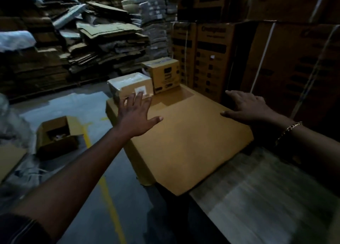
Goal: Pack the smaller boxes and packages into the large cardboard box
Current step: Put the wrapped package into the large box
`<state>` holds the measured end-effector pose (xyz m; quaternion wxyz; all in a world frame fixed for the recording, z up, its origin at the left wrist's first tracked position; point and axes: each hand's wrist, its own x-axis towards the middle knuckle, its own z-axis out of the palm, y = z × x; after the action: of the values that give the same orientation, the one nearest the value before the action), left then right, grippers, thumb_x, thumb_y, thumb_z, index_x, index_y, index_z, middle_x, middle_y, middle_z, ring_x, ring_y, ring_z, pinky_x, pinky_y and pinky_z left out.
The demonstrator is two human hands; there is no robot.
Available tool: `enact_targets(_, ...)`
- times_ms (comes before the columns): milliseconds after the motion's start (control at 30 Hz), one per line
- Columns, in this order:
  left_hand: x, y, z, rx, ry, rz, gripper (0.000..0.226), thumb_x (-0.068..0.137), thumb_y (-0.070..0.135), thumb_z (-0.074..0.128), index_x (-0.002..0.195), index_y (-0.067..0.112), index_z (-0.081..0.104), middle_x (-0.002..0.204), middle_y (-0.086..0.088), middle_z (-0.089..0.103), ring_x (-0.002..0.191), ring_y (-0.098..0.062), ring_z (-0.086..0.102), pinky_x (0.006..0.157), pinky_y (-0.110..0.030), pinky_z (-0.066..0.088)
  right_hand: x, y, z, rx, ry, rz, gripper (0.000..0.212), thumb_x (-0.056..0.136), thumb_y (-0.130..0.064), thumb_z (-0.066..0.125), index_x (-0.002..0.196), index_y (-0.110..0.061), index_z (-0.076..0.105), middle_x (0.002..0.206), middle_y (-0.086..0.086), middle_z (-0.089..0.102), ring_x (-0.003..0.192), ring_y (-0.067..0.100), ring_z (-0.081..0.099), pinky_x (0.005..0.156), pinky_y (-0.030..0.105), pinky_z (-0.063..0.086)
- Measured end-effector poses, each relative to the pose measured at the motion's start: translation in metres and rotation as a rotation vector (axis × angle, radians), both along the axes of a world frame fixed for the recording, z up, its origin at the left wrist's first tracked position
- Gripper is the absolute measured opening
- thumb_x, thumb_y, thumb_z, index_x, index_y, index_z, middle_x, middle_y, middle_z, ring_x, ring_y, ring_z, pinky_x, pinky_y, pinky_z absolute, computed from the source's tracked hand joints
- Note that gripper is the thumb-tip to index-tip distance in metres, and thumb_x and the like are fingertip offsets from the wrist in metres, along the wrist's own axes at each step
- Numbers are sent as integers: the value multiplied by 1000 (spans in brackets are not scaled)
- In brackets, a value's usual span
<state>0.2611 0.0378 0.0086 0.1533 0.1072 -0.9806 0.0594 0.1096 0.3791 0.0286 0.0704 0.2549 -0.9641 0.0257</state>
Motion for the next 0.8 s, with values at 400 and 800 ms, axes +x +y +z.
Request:
enact_targets(400,-83,-198,-14,-3,-30,159,90,85,82,29,156,30,14,167,-7,5,152,-26,-1,118,-52,3,-146,-239,-24,-26,-94,117,92,83,-80,41,156,-35,8,165,0,14,147,29,20,113,53,21)
enact_targets(800,-197,-378,-39,84,-34,113,95,79,85,21,155,29,18,166,-6,9,152,-26,1,117,-52,4,-224,-437,-54,-185,-173,111,89,82,-74,52,154,-37,16,162,1,23,146,28,23,113,56,24)
